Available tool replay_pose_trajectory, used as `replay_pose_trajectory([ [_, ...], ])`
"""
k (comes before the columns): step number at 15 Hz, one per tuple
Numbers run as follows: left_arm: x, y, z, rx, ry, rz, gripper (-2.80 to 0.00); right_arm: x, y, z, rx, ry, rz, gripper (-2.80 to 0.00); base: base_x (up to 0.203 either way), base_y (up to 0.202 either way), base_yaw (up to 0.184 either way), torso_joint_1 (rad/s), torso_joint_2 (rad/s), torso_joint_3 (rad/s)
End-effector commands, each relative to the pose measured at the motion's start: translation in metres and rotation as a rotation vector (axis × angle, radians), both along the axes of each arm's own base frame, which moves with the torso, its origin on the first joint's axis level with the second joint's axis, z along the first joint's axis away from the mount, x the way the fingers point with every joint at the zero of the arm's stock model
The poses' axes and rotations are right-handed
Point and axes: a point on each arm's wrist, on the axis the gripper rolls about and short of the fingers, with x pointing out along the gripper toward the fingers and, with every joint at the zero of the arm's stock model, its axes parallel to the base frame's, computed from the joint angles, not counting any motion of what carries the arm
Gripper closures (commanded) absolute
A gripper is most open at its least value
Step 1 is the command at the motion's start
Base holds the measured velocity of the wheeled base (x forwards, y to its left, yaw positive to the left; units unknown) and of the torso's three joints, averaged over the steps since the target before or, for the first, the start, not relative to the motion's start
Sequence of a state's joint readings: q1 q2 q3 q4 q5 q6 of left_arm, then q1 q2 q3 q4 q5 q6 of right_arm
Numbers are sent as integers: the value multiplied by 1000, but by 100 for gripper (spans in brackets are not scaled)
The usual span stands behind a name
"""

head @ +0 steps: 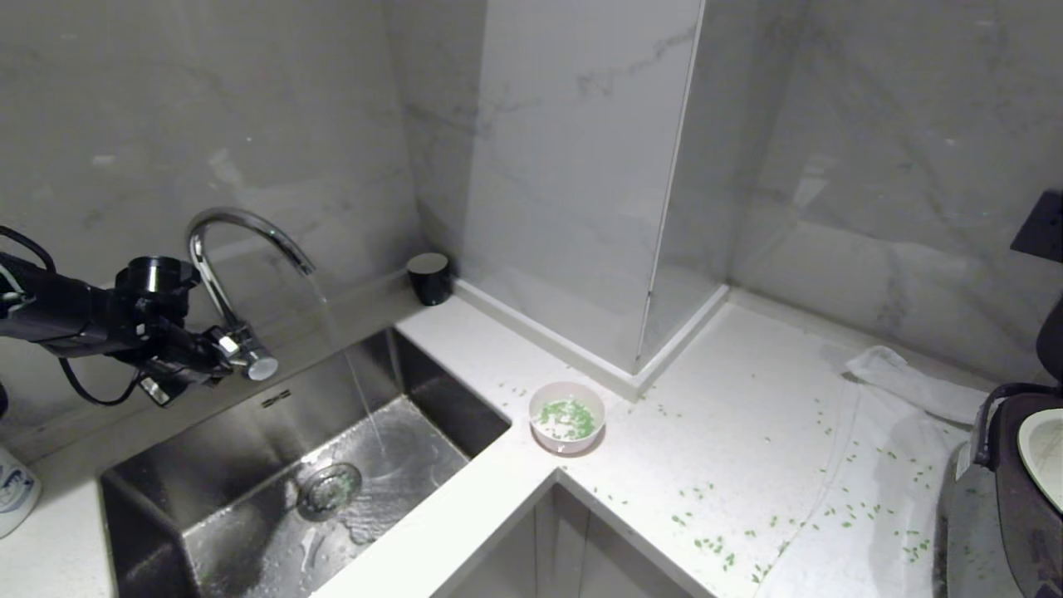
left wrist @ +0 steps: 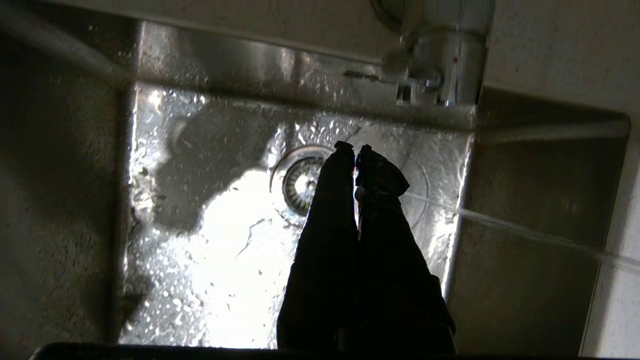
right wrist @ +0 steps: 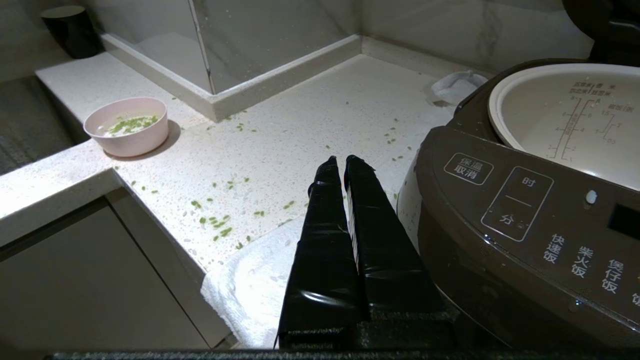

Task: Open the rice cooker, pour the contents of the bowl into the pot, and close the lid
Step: Turn off the tap

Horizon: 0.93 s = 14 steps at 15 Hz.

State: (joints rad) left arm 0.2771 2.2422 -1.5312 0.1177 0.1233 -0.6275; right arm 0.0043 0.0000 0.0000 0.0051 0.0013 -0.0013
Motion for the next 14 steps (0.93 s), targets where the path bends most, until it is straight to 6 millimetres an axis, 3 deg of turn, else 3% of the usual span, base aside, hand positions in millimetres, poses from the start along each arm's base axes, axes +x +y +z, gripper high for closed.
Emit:
replay_pose_trajectory([
  [1,15,5,-13,-3,-2,6,0,0,0,0,0,1,2,0,0,0,0,0,0,0],
  [5,31,11,-8,11,-57,11,0,0,0,0,0,1,1,0,0,0,0,0,0,0],
  [14,36,36,-7,16,-94,78,0,0,0,-1,0,3,0,0,0,0,0,0,0,0],
])
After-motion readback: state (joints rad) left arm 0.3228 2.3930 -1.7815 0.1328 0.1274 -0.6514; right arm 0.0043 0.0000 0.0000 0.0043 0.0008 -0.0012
